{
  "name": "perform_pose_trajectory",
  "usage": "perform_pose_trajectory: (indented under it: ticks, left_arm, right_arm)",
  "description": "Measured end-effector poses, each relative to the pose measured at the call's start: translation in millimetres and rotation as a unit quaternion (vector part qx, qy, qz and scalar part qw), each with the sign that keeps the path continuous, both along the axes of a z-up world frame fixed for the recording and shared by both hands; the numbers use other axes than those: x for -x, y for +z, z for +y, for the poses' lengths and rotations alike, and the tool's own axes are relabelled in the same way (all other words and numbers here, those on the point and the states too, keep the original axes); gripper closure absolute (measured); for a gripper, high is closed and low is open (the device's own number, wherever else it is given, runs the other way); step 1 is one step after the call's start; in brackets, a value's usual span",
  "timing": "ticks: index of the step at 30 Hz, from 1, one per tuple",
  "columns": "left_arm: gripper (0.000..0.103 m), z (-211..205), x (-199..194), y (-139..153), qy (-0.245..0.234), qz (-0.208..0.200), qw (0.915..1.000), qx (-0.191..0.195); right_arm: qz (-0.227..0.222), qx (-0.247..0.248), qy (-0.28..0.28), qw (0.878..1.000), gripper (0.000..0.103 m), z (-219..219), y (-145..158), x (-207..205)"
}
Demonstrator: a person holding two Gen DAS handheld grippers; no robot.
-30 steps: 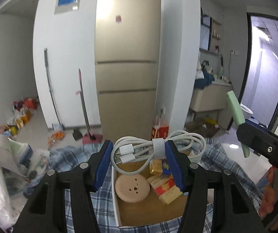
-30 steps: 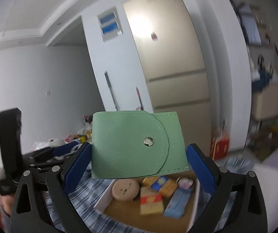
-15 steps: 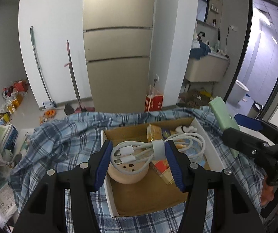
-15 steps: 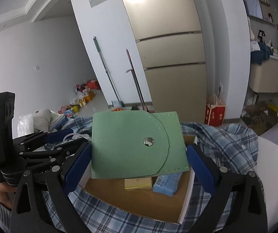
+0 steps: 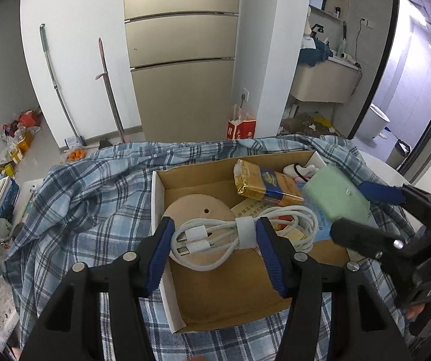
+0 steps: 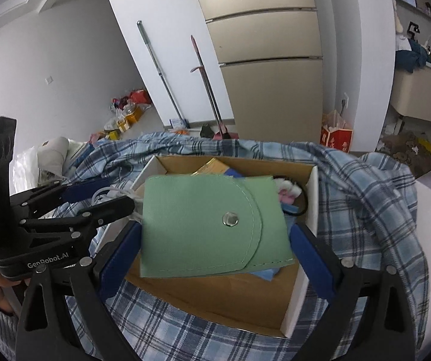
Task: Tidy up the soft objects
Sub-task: 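Lift the cable and green pouch and lower both into the box, then open both grippers and withdraw both tools from the box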
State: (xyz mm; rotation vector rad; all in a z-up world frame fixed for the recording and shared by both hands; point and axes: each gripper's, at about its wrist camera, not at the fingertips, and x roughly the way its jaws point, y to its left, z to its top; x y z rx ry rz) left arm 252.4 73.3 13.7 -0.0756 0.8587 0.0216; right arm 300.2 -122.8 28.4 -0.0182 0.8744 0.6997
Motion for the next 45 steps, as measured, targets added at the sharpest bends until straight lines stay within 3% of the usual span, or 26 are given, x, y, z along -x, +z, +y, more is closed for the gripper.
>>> perform_pose_trajectory:
  ticks: [1, 2, 3, 5, 16, 29, 45]
  left_arm:
    - [0.044, 1, 0, 1, 0.004, -0.004, 1.0, 0.002]
    - [0.035, 3, 1, 3, 0.008, -0.007, 0.9999, 0.007]
    - [0.02, 5, 2, 5, 0.01, -0.012, 0.9998, 0.014]
    - [0.0, 10, 4, 11, 0.014, -0.028, 0.999, 0.031]
    - [0.0, 9, 16, 40, 0.032, -0.077, 0.9965, -0.002]
    - [0.0, -2, 54, 99, 0.033, -0.159, 0.9866, -0.005]
    - [0.0, -32, 133, 181, 0.02, -0.272, 0.9603, -0.058]
  right_arm:
    - [0.004, -0.001, 0.001, 1.0, 0.004, 1, -1, 0]
    - [0.006, -0.001, 0.002, 1.0, 0.003, 1, -2, -1]
    - [0.006, 0.0, 0.002, 1.0, 0.0, 2, -2, -1]
    - [0.003, 0.003, -0.001, 1.0, 0.0, 1, -1, -1]
    - [-0.039, -0.004, 0.0, 0.999, 0.0, -1, 28, 12]
    - [-0.139, -0.049, 0.001, 0.989, 0.0, -24, 102, 51]
    - [-0.243, -0.106, 0.003, 0.964, 0.0, -49, 158, 100]
